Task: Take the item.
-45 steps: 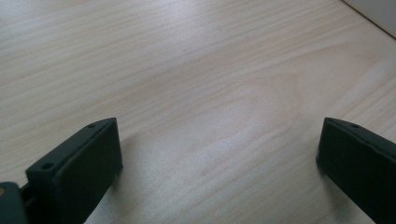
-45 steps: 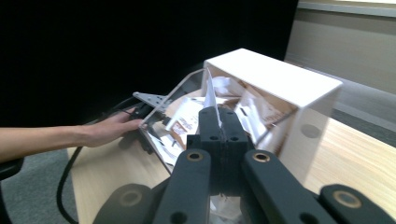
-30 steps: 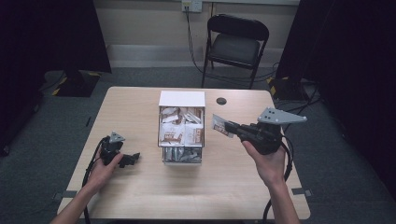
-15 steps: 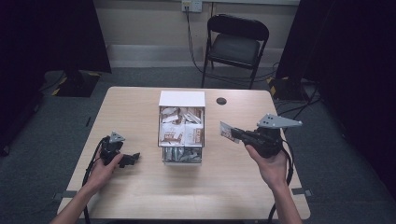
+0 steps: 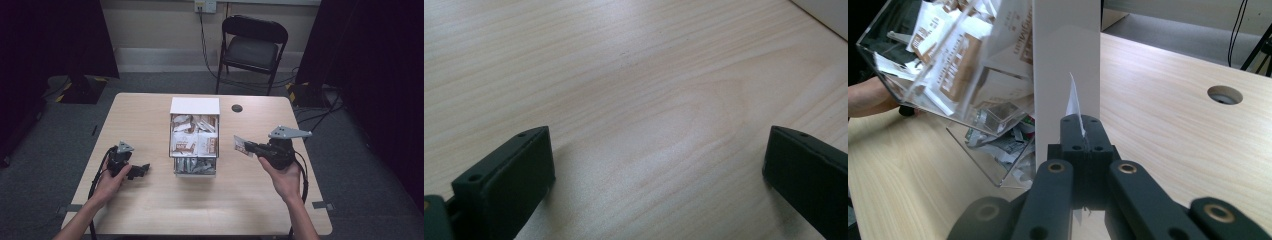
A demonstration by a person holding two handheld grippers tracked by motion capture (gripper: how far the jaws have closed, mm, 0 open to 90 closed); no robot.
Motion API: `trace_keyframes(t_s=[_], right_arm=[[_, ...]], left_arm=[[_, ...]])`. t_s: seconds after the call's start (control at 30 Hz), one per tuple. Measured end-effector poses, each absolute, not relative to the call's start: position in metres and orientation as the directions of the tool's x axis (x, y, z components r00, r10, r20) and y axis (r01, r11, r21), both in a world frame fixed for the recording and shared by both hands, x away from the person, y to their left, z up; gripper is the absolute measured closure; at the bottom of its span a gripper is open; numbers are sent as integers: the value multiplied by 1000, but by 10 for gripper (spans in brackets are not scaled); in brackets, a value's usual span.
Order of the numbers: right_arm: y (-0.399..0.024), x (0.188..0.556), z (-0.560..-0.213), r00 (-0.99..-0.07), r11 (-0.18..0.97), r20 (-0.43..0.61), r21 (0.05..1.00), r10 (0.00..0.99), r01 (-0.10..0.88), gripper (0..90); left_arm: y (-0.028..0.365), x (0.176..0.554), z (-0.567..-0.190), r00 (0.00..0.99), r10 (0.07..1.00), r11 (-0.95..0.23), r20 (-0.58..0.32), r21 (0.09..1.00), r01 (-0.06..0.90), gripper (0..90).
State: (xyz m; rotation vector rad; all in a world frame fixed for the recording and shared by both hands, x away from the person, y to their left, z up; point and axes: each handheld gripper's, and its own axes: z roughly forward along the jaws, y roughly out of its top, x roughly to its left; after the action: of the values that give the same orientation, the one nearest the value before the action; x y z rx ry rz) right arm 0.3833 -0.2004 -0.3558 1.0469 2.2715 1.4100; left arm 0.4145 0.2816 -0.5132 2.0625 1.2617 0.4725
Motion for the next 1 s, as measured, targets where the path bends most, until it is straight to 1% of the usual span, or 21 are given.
trace_keyframes(t_s=[0.33, 0.67, 0.73, 1.0], right_arm=[[-196, 394, -379, -694, 291, 149, 831, 704, 474, 900], [-194, 404, -399, -676, 274, 193, 810, 712, 519, 900], [-191, 407, -409, -672, 290, 196, 791, 714, 539, 900], [-187, 412, -421, -669, 305, 198, 774, 716, 555, 900]], left_arm=[[282, 414, -513, 468, 883, -312, -36, 700, 643, 0], [282, 414, -513, 468, 883, -312, -36, 700, 642, 0], [282, 414, -513, 468, 883, -313, -36, 699, 643, 0], [282, 414, -513, 468, 883, -312, -36, 700, 642, 0]])
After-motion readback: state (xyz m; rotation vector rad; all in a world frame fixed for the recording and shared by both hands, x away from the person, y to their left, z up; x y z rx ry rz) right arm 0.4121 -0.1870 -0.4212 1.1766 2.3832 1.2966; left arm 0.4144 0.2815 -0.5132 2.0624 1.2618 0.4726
